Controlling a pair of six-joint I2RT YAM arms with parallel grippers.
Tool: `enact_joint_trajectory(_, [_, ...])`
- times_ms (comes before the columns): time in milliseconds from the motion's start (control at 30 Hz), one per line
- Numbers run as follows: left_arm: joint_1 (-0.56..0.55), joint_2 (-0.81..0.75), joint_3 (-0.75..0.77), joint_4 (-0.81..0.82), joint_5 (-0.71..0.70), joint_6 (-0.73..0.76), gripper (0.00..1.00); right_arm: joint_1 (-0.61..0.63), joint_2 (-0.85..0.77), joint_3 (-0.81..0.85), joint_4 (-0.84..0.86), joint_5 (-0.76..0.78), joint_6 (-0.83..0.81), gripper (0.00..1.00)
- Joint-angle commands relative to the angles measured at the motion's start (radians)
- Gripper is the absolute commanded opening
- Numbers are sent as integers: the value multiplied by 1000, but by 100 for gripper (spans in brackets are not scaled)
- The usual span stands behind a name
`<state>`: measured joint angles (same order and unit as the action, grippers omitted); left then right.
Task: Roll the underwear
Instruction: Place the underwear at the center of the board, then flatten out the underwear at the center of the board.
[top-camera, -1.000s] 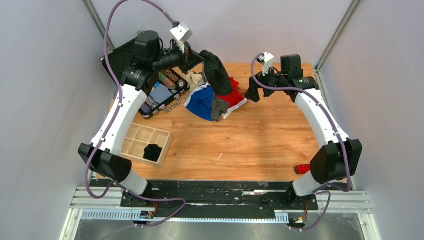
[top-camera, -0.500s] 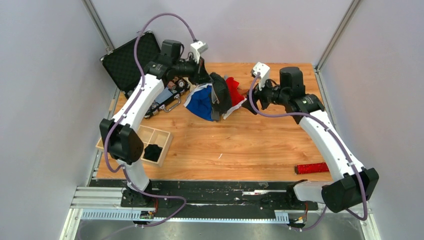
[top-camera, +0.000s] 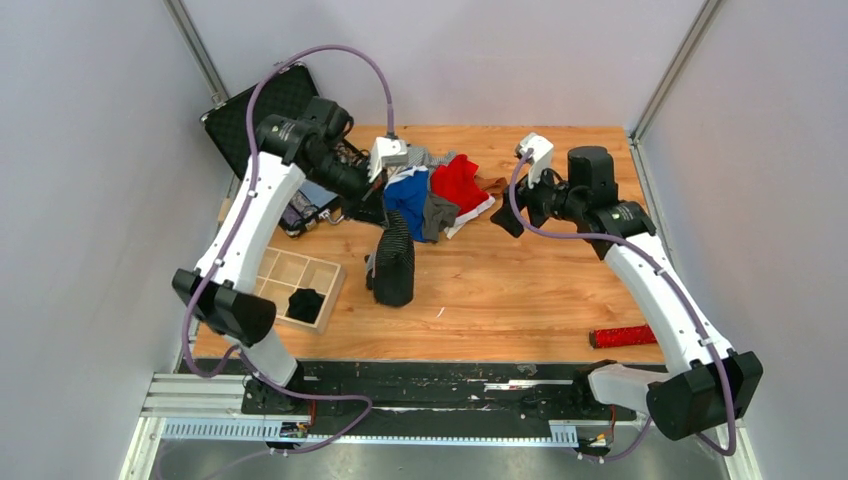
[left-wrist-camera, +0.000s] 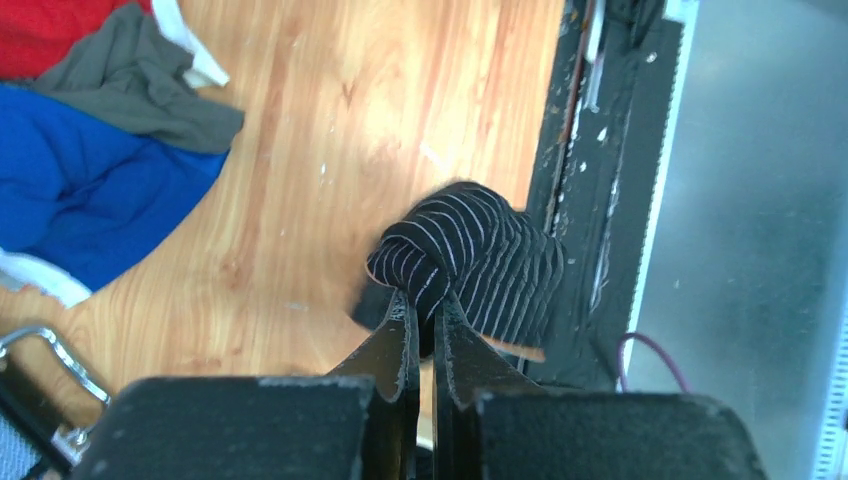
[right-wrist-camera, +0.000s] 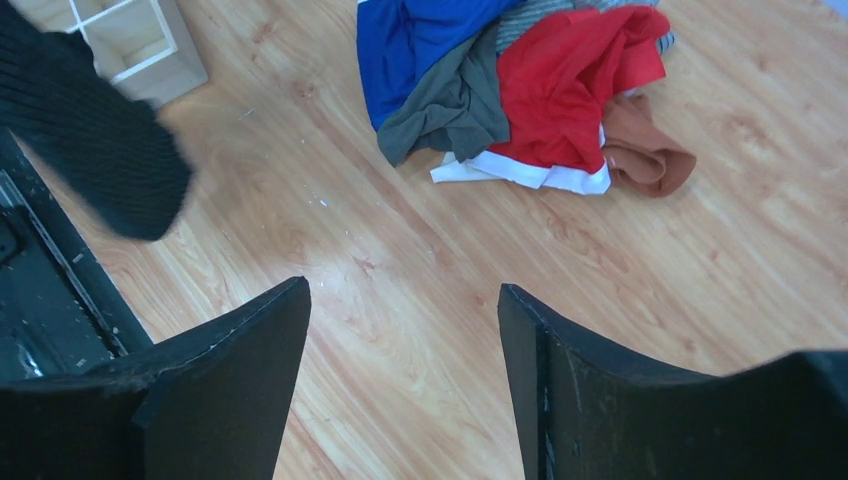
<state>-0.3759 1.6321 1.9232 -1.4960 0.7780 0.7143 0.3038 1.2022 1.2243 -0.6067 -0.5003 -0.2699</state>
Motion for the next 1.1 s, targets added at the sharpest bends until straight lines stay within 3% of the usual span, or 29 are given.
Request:
enact_joint_trajectory(0, [-25, 203, 167, 74, 104, -241, 0, -63, 27, 40, 58, -48, 129, 70])
enact_joint_trajectory(33, [-31, 295, 190, 130, 117, -329, 17, -81, 30, 40, 59, -56, 146, 71])
enact_joint_trajectory(67, [-37, 343, 237, 238, 125, -495, 28, -95, 32, 35, 59, -58, 159, 72])
enact_joint_trajectory(100, [-40, 444, 262, 287, 130, -572, 47, -108, 32, 25, 59, -58, 170, 73])
enact_joint_trajectory(133, [-47, 487, 297, 376, 125, -723, 56, -119, 29, 11, 59, -57, 179, 74])
enact_joint_trajectory(167, [-50, 551, 313, 412, 78, -765, 70, -126, 24, -2, 60, -55, 182, 75])
enact_joint_trajectory(267, [-60, 586, 396, 435, -101, -744, 82, -130, -5, -54, 61, -33, 178, 76])
enact_joint_trajectory(333, [-46, 538, 373, 434, -174, -720, 84, -130, -25, -93, 61, -34, 176, 76])
enact_joint_trajectory(433, [-28, 422, 213, 508, -195, -665, 83, -130, -38, -156, 77, -51, 207, 76])
enact_joint_trajectory(533, [-26, 302, -42, 572, -175, -610, 77, -128, -24, -213, 111, -115, 241, 72])
enact_joint_trajectory(667, [-23, 273, -220, 642, -134, -674, 68, -75, 49, -228, 135, -122, 260, 67])
enact_joint_trajectory(833, [-10, 332, -276, 697, -153, -766, 56, 48, 187, -145, 128, -68, 158, 63])
enact_joint_trajectory(967, [4, 364, -323, 778, -154, -817, 39, 92, 337, -54, 148, -72, 186, 58])
enact_joint_trajectory(1067, [5, 371, -369, 853, -152, -853, 37, 145, 435, 1, 180, -8, 214, 53])
